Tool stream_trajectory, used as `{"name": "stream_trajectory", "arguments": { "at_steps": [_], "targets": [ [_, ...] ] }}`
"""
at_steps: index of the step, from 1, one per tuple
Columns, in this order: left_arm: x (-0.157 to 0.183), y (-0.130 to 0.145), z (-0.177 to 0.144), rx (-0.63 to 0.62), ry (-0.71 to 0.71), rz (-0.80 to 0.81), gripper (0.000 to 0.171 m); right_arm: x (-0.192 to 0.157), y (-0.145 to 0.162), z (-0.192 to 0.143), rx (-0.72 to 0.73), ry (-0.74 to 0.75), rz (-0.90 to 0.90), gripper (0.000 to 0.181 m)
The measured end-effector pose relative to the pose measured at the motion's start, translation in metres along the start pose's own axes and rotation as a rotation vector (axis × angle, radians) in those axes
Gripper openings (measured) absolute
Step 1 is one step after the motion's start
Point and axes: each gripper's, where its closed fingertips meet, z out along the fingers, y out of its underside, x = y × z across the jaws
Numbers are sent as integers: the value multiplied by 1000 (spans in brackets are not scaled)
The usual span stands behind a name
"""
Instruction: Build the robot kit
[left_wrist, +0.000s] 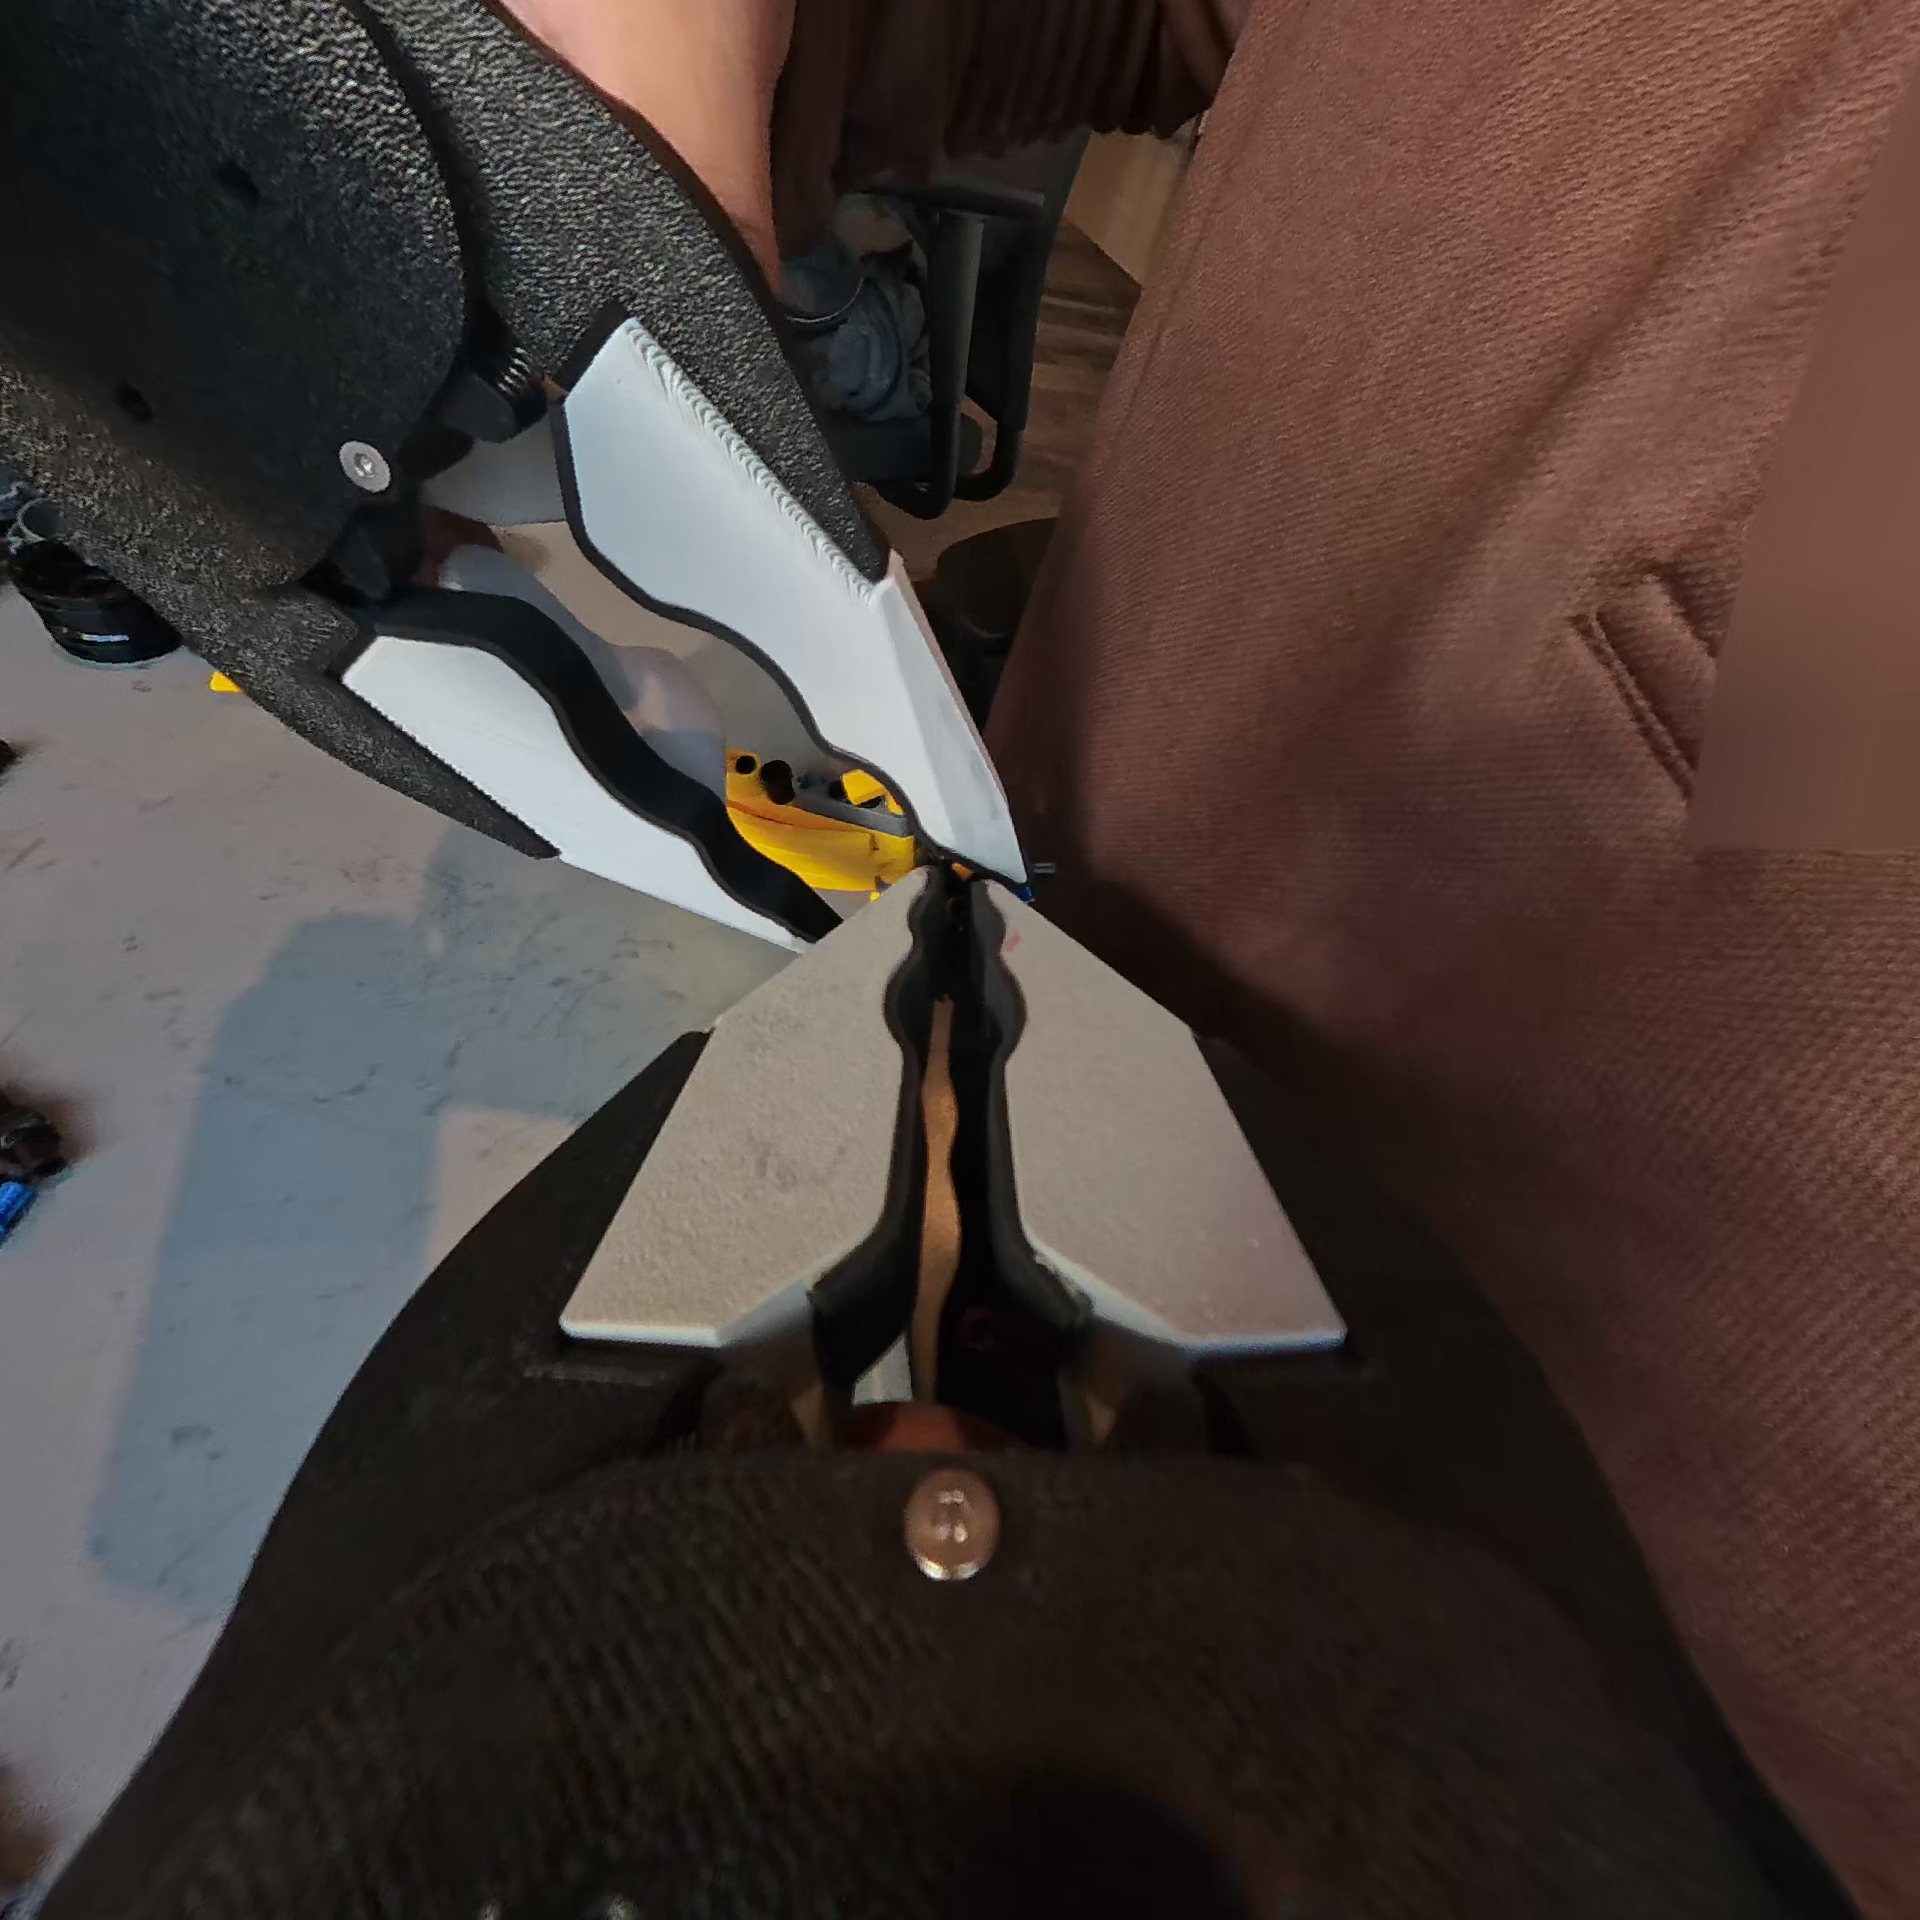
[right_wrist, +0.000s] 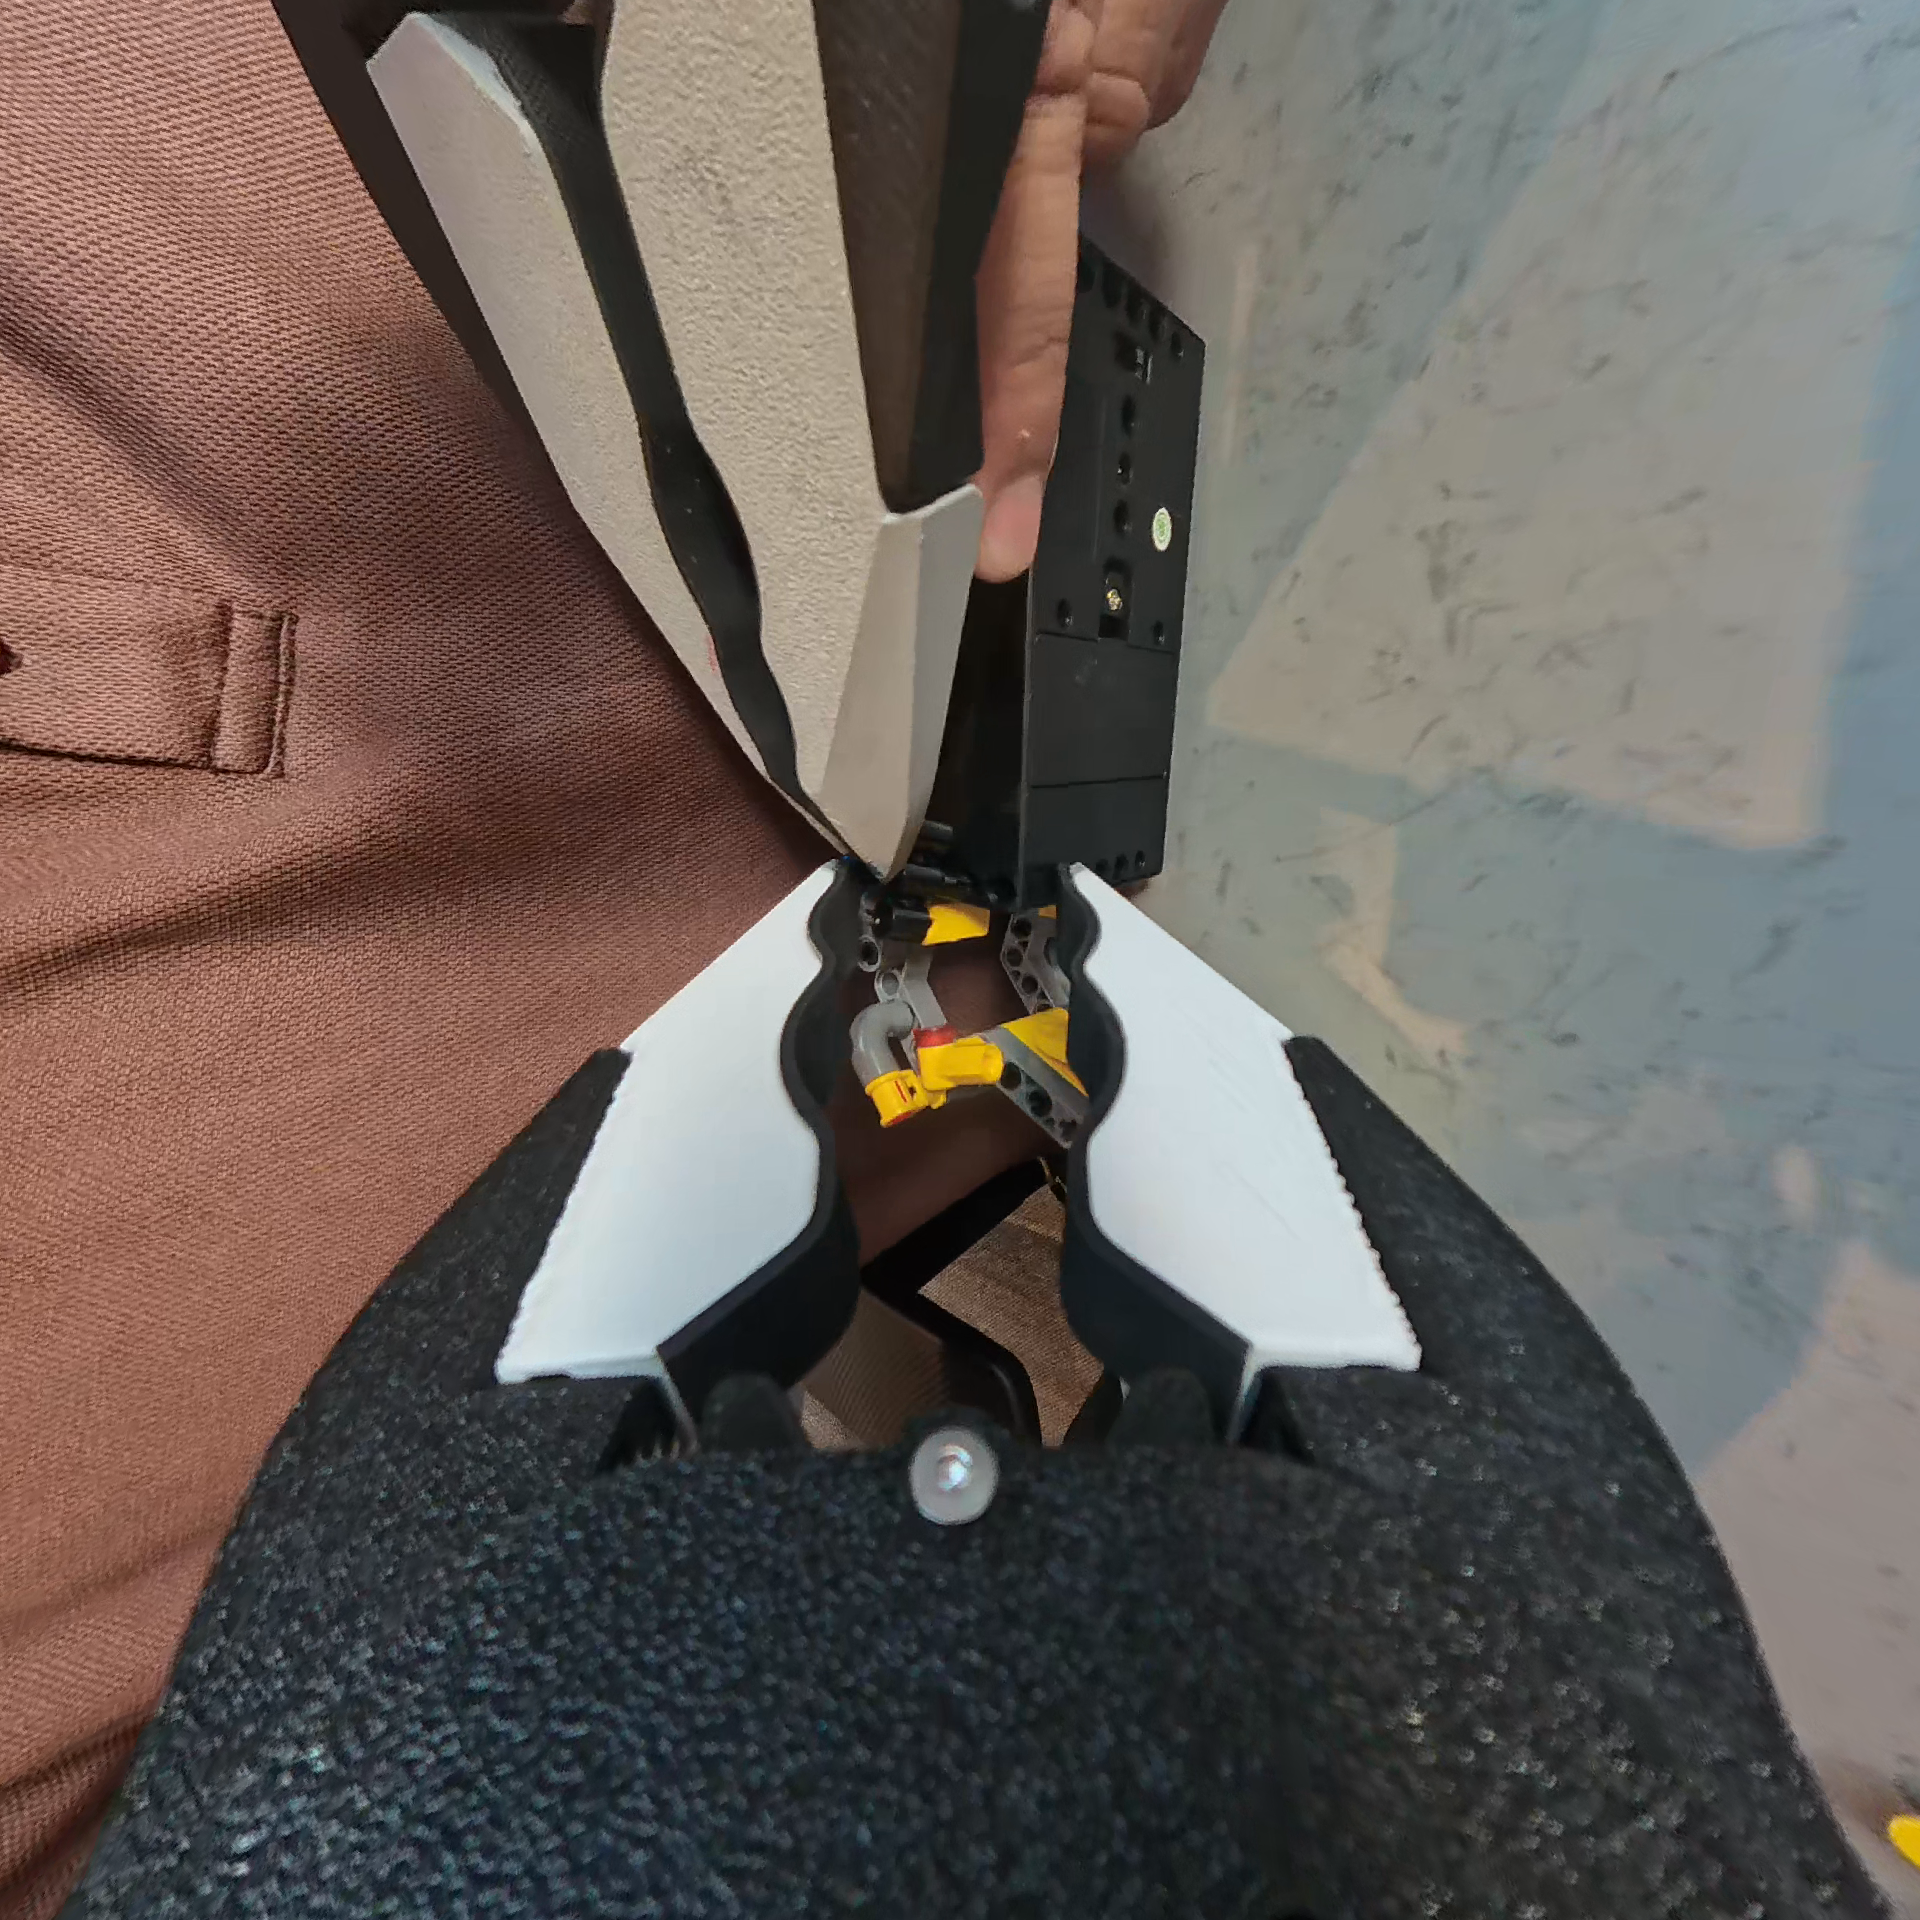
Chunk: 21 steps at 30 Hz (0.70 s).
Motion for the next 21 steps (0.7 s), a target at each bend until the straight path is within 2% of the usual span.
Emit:
{"name": "stream_trajectory", "arguments": {
  "at_steps": [5, 9, 16, 21],
  "targets": [
    [-5, 1, 0, -13, -23, -45, 1, 2, 0, -1, 52, -86, 38, 35],
    [-8, 1, 2, -3, -1, -150, 1, 2, -1, -1, 86, -176, 63, 32],
    [-8, 1, 6, -23, -13, -147, 1, 1, 3, 0, 67, -234, 28, 32],
    [-8, 0, 4, -3, -2, -168, 1, 1, 0, -3, 63, -207, -55, 32]
  ]
}}
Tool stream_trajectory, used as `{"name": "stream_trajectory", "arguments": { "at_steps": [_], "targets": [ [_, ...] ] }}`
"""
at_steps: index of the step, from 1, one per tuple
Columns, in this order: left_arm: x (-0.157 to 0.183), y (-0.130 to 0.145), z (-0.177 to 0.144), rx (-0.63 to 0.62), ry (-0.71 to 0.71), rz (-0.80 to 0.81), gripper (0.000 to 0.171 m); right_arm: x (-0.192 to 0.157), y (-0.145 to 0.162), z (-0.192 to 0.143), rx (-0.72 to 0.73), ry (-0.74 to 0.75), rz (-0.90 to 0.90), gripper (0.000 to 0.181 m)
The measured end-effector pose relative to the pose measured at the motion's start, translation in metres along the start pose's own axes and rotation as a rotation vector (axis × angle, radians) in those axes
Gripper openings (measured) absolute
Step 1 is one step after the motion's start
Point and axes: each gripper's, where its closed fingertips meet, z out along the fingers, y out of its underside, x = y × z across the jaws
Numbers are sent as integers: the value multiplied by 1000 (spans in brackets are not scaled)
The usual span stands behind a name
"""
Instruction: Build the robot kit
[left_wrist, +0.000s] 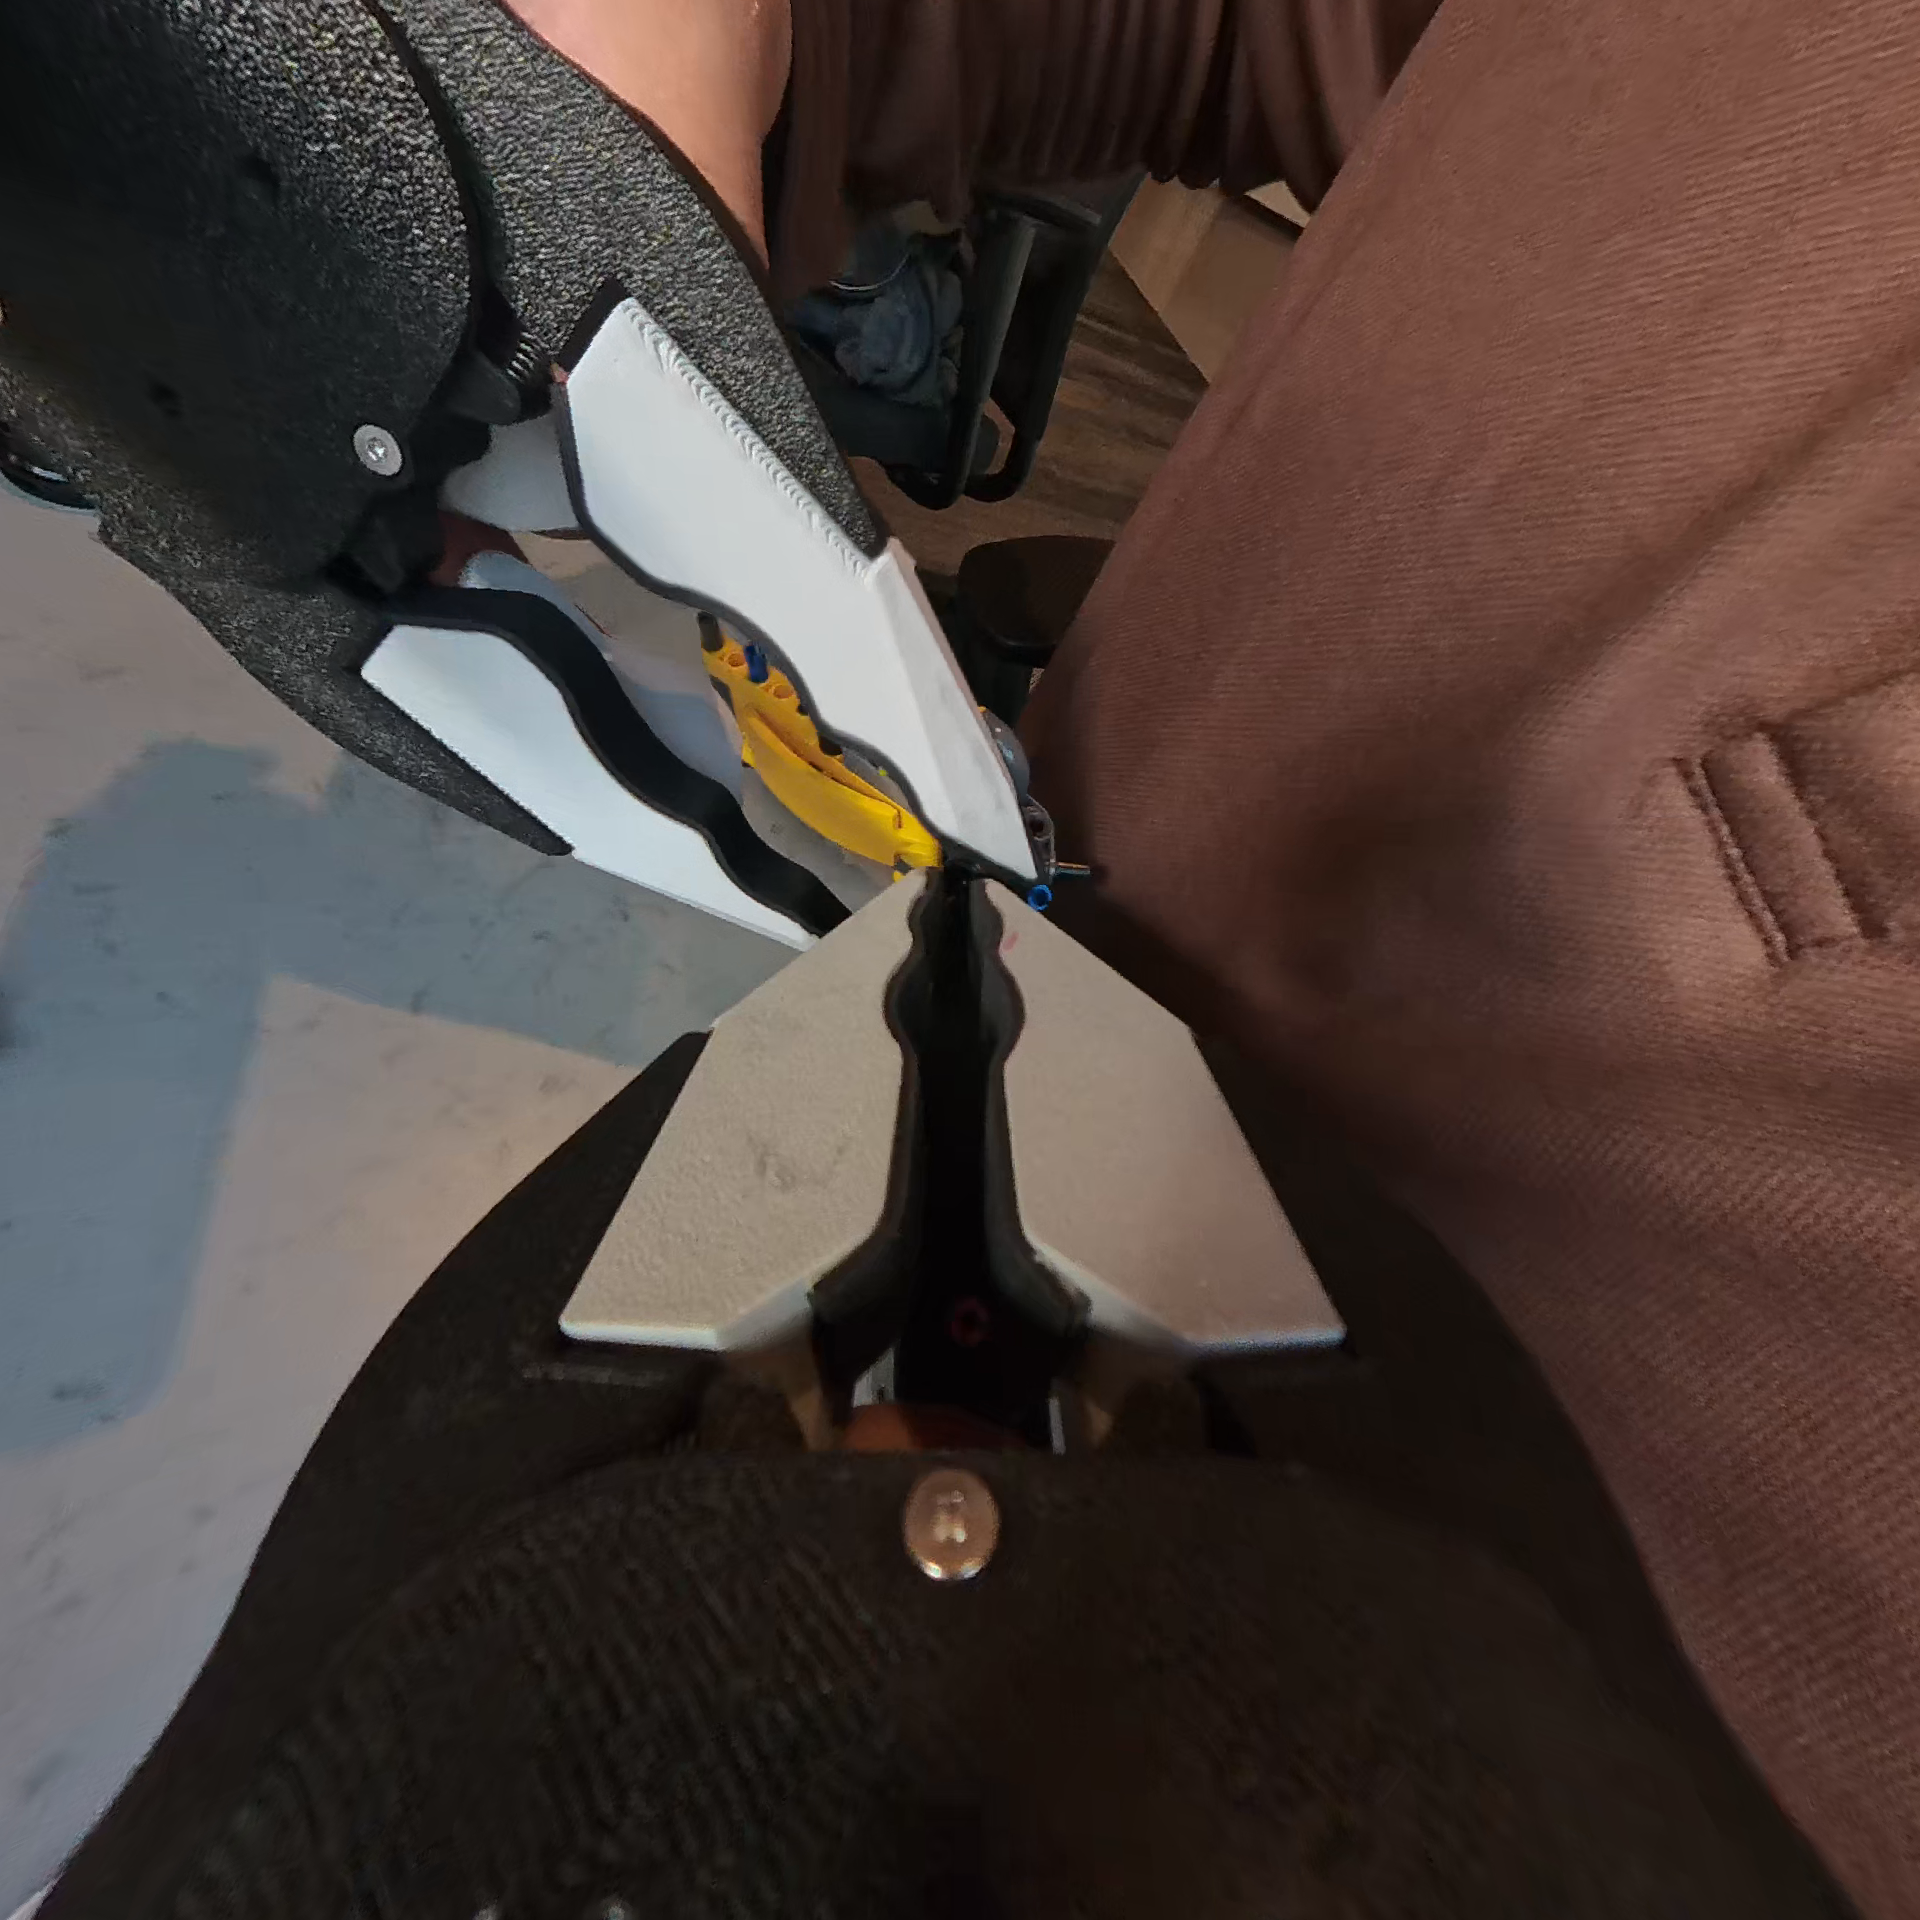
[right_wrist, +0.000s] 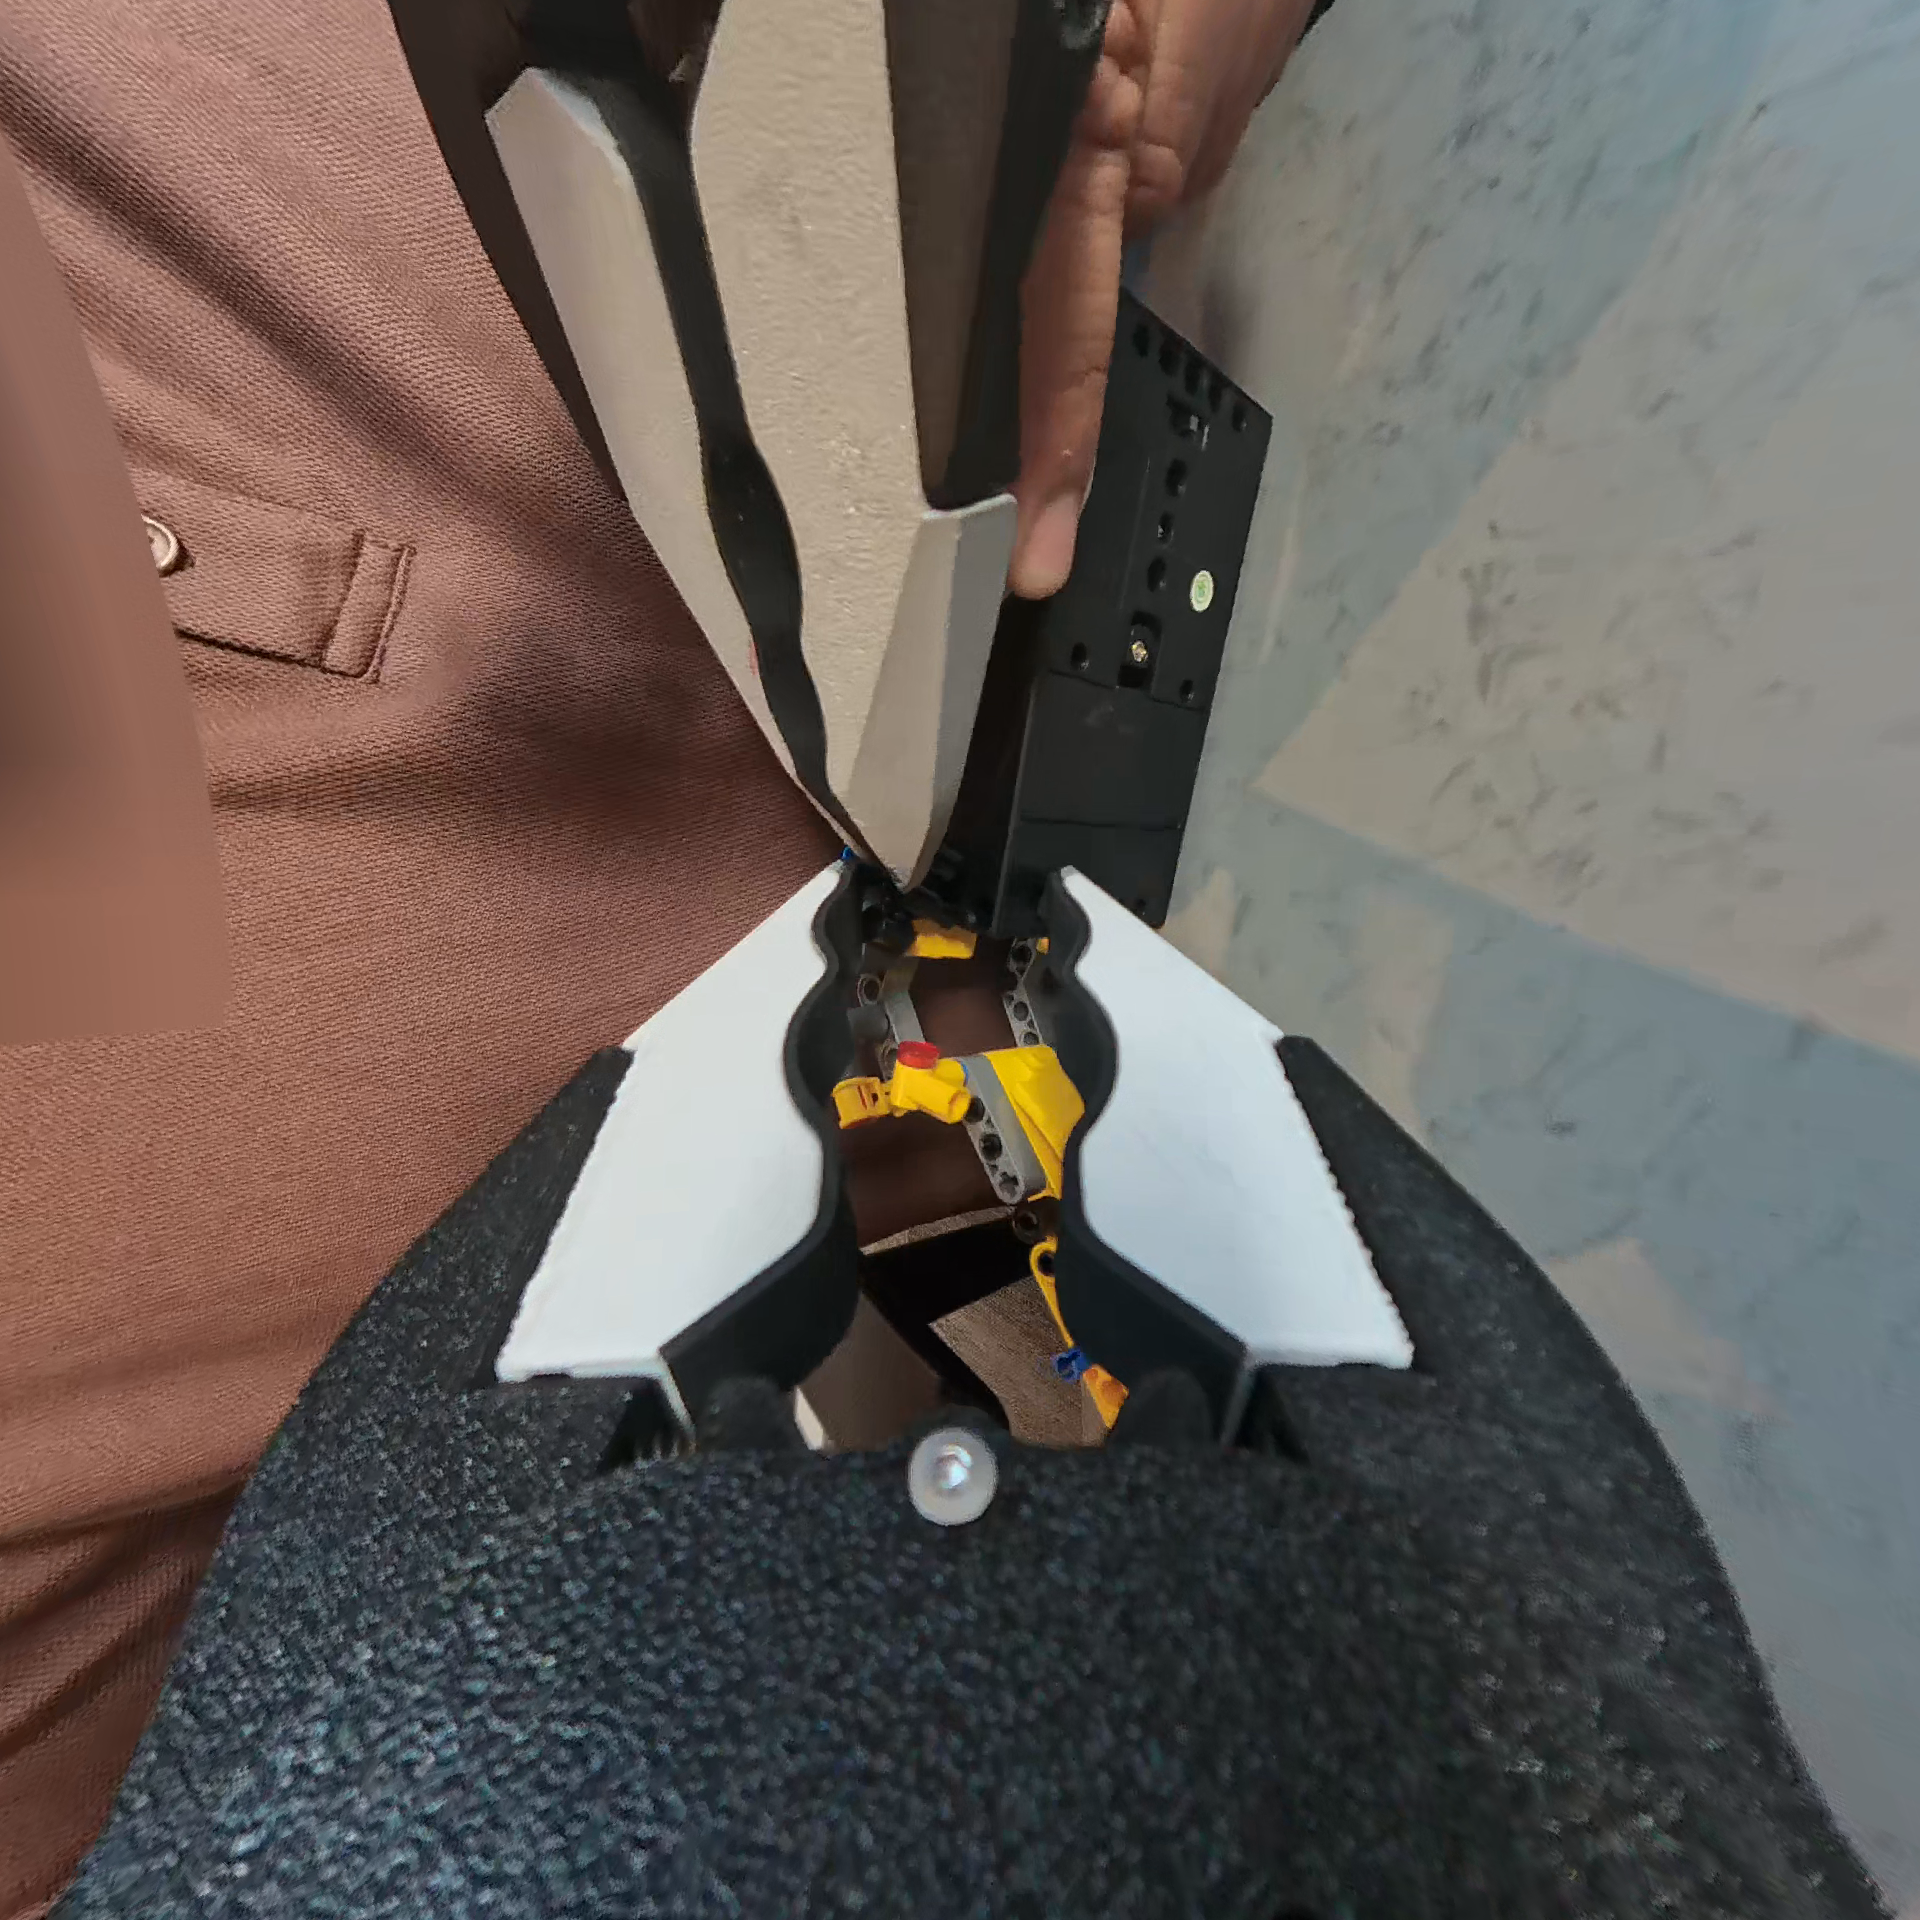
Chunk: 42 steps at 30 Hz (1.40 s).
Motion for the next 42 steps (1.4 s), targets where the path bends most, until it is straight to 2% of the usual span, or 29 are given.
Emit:
{"name": "stream_trajectory", "arguments": {
  "at_steps": [4, 7, 10, 13, 15, 19, 22, 26, 30, 34, 39, 41, 42],
  "targets": [
    [-2, -1, -1, -1, -11, 8, 1, 2, 0, -9, 14, 44, -2, 35],
    [-1, -1, 0, 5, -8, 15, 1, 0, -5, -18, 60, 93, -26, 29],
    [-1, -1, 0, 3, -15, 40, 2, 6, -8, -29, 104, 269, -88, 34],
    [-1, -1, 0, -11, -18, 72, 1, -14, -12, -29, 211, 355, -185, 43],
    [-2, -1, -1, -22, -19, 86, 1, -22, -6, -24, 253, 424, -212, 57],
    [-1, -1, -2, -48, -23, 103, 1, -13, 15, -12, 245, 653, -280, 56],
    [1, -2, -3, -70, -35, 112, 1, -6, 20, -6, 229, 750, -315, 54],
    [3, 0, -7, -86, -40, 120, 0, -3, 13, -1, 235, 778, -354, 49],
    [0, 0, -11, -60, -45, 82, 1, 6, 18, 3, 166, 779, -383, 39],
    [-1, 1, -11, -70, -47, 83, 1, 5, 18, 6, 162, 720, -406, 33],
    [-2, 2, -12, -66, -20, 63, 1, 6, 14, 4, 187, 611, -409, 36],
    [-2, 2, -16, -55, -13, 48, 1, 9, 11, 1, 193, 597, -397, 53],
    [-3, 2, -19, -49, -16, 44, 1, 8, 9, 1, 191, 591, -416, 53]
  ]
}}
